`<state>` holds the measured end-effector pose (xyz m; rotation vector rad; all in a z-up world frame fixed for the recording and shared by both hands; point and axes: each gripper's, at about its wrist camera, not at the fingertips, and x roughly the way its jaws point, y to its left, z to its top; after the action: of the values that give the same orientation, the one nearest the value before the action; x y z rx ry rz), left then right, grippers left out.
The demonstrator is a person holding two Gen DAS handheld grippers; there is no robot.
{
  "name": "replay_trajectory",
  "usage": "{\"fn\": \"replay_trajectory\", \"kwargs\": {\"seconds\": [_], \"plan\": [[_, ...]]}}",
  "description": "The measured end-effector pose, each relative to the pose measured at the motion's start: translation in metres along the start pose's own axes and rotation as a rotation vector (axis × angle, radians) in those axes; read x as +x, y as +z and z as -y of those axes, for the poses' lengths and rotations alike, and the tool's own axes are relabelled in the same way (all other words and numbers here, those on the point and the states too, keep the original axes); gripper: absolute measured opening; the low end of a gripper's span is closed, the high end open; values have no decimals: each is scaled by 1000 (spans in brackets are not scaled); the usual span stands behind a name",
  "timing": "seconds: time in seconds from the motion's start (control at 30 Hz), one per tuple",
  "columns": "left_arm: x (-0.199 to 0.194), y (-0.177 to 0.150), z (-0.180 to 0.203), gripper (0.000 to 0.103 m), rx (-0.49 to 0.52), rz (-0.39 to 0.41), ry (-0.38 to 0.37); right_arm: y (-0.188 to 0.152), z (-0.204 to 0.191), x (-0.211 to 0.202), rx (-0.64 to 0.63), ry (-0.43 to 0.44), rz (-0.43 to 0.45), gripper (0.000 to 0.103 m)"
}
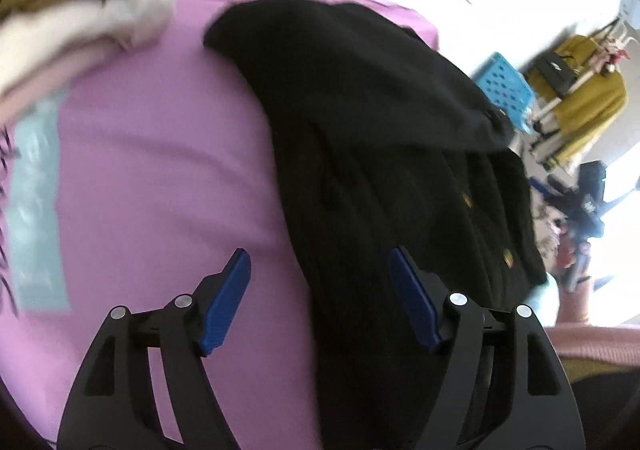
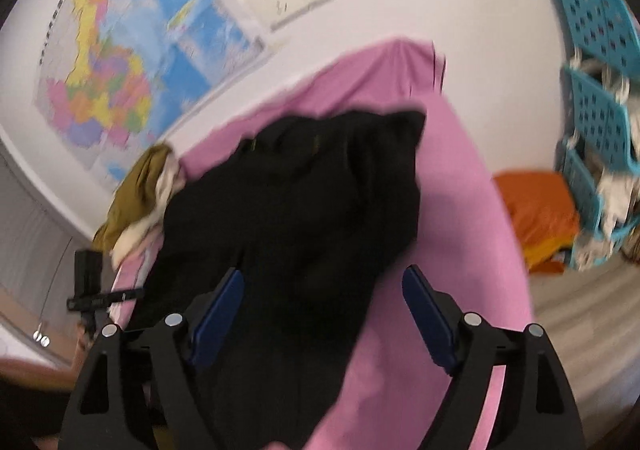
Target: Fold large clothes
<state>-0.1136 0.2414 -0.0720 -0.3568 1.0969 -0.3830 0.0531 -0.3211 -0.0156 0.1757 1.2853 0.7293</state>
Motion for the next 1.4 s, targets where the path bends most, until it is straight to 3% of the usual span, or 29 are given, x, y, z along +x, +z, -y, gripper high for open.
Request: {"fn": "replay_trajectory", "kwargs": {"seconds": [0.07,0.2,0.33,0.4,0.47,0.5,0.53,0.6,0.63,0.67,0.8,0.87,0.93,1.0,1.07,1.2,1.3,1.33,1.37,1.4], "plan": [[-1,-13,3,81,-2,-7,-66,-25,7,4,44,41,-38,82],[-1,-35,10,86,12,-33,-151,-53,8,13,83,116,-66,82],[-2,-49,16,97,29,-40,-210,-65,-13,23,-8,133,-43,87],[2,-53,24,97,44,-38,-220,-70,-23,28,-43,160,-47,87],[5,-57,35,97,77,-20,-189,-71,-28,33,-45,194,-58,68],[5,-59,37,97,84,-19,-181,-72,-28,35,-30,222,-72,48],[6,-59,40,97,89,-17,-177,-73,-27,37,-2,254,-84,38],[6,-58,46,79,88,-16,-176,-72,-27,32,16,284,-64,24],[7,-55,47,45,71,-12,-173,-70,-28,24,29,296,-40,22],[5,-51,45,30,50,-13,-173,-67,-32,14,31,300,-11,21],[-23,-45,51,26,32,62,-197,-51,-45,-39,22,276,104,16],[-49,-45,53,26,39,108,-272,-43,-54,-65,8,261,162,15],[-67,-49,59,26,68,136,-275,-39,-64,-92,-49,271,218,15],[-68,-55,61,31,84,119,-270,-41,-68,-98,-90,253,220,16],[-56,-64,54,36,74,60,-251,-45,-60,-83,-54,247,155,18],[-23,-81,34,41,21,-64,-213,-68,-32,-48,27,233,21,32],[-14,-88,28,50,-1,-77,-225,-86,-14,-37,76,172,-18,46],[-15,-88,26,64,-7,-69,-239,-90,-8,-37,100,181,-17,64],[-17,-87,27,81,-8,-55,-240,-93,-3,-38,116,173,-20,74],[-18,-87,30,86,3,-46,-223,-98,1,-38,114,146,-27,82]]}}
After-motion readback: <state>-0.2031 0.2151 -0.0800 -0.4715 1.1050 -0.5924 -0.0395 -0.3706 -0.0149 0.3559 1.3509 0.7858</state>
